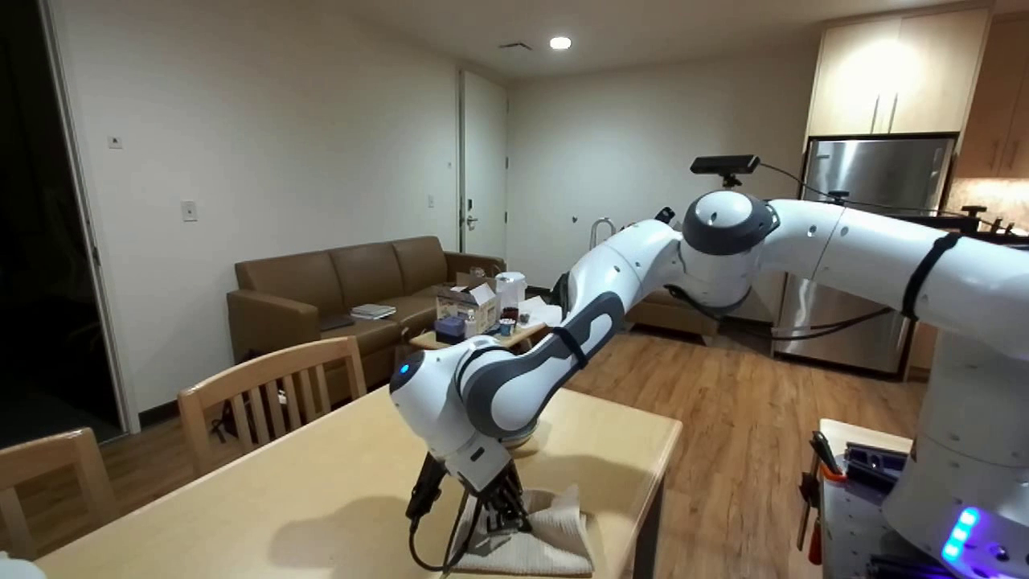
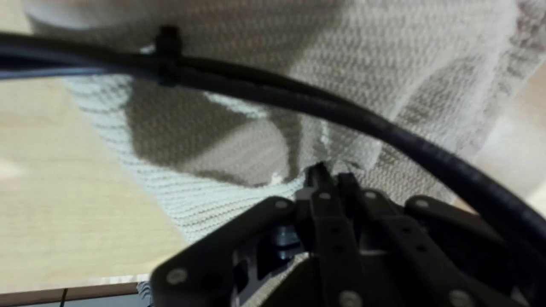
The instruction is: Use the towel to wipe the table
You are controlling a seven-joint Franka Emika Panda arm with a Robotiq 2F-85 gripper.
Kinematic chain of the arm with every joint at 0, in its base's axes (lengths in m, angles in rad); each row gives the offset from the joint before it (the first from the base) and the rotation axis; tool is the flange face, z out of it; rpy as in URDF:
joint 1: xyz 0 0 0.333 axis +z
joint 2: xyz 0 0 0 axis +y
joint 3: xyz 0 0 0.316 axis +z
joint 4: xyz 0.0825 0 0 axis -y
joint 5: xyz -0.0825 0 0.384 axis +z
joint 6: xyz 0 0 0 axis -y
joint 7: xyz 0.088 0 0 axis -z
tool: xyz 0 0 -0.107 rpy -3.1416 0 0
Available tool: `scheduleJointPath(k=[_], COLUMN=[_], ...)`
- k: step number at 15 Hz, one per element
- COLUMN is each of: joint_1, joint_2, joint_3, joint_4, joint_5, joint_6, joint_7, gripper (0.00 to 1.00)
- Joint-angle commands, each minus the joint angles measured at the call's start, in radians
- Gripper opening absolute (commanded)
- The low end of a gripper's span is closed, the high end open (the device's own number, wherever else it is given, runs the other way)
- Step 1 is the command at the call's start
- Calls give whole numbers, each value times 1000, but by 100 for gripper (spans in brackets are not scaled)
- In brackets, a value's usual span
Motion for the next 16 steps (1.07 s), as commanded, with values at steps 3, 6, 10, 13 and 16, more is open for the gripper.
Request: scheduleJointPath(k=[3,6,10,13,16], joint_1=[176,244,220,208,194], joint_2=[-96,-136,-132,-129,-130], joint_3=[-292,-424,-414,-412,-409], joint_4=[78,97,106,111,108], joint_5=[290,441,454,455,460], joint_6=[50,72,61,66,72], joint_7=[30,27,77,106,135], gripper=[2,2,2,2,2])
